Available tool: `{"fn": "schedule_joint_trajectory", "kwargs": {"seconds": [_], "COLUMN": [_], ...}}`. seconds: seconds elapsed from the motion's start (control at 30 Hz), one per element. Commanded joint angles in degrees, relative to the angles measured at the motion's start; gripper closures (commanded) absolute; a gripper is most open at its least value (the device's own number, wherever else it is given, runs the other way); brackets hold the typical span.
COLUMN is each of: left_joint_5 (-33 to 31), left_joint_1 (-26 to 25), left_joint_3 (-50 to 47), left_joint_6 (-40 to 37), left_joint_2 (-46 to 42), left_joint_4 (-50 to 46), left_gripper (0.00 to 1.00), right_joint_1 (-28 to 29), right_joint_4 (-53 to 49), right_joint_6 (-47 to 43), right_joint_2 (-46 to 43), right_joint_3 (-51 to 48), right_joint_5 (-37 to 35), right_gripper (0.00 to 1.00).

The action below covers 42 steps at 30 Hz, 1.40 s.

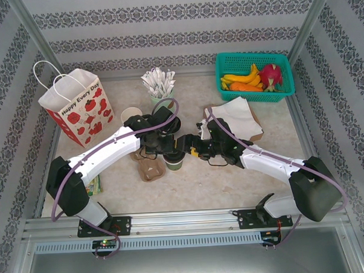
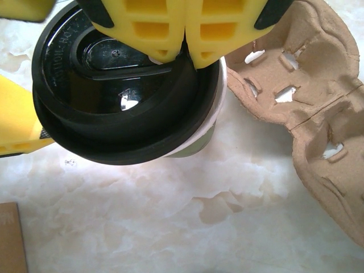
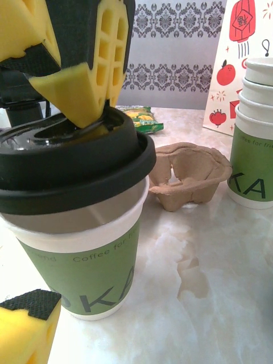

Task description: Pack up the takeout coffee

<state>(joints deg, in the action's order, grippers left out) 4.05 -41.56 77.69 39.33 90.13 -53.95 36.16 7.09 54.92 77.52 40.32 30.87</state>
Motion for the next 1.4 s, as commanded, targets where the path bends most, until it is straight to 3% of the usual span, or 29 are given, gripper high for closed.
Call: {"fn": "schedule_joint_trajectory", "kwargs": {"seconds": [0.0, 0.43, 1.0, 1.1, 1.37], "left_joint_5": [-0.47, -1.37, 2.36, 1.87, 1.46], "left_joint_1": [-0.63, -0.63, -0.63, -0.67, -0.63], "left_joint_3": [-0.7, 0.09, -7.27, -7.37, -5.71], "left_joint_6": [0.02, 0.13, 1.71, 1.78, 0.75], "left_joint_2": [0.67, 1.28, 3.45, 3.74, 4.53], "left_joint_4": [-2.16, -3.9, 4.14, 3.95, 2.55], "left_gripper": [1.0, 1.0, 1.0, 1.0, 1.0], "right_joint_1": [0.49, 0.73, 0.03, -1.7, -3.81], "right_joint_4": [1.26, 1.21, 0.86, 0.45, -0.33], "right_joint_6": [-1.42, -1.31, -1.63, -0.76, -0.38], "right_joint_2": [-0.19, 0.4, -0.97, -2.32, -3.4], "right_joint_3": [-0.33, -0.06, -0.6, -2.52, -5.53], "right_joint_5": [-0.64, -0.46, 0.55, 0.2, -0.34], "right_gripper": [0.02, 0.02, 0.03, 0.1, 0.46]}}
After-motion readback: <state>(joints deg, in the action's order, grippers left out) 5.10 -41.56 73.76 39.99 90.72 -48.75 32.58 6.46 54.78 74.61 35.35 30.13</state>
